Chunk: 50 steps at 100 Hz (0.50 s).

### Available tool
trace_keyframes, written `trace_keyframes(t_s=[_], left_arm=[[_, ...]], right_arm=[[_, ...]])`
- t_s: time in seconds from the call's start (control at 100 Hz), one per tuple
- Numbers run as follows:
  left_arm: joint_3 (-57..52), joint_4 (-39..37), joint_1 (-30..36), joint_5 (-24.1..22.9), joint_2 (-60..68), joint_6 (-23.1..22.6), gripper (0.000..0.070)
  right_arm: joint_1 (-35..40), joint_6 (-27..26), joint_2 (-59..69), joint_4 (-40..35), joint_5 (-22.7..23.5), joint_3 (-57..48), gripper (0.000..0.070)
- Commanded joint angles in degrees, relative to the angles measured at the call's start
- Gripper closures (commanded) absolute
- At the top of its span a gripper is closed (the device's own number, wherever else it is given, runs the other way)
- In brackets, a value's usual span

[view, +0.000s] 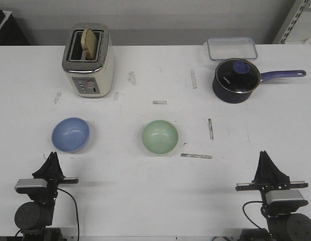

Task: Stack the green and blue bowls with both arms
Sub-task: 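Move the left gripper forward to the light blue bowl's rim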

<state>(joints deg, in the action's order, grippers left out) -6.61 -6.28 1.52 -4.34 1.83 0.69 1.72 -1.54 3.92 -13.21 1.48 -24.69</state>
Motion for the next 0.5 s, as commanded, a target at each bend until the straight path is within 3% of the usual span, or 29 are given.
trace_keyframes(t_s=[0.0, 0.49], left_arm=[[-4.9, 2.6, 0.0, -0.3, 1.7, 1.0, 0.0699], [-34.3, 21.8, 0.0, -0.3, 32.2, 1.7, 0.0699]], right_arm=[[-0.1, -0.5, -0.2, 0.7, 0.0, -0.5, 0.0691], [-0.1, -0.5, -0.2, 0.7, 0.0, -0.5, 0.0691]])
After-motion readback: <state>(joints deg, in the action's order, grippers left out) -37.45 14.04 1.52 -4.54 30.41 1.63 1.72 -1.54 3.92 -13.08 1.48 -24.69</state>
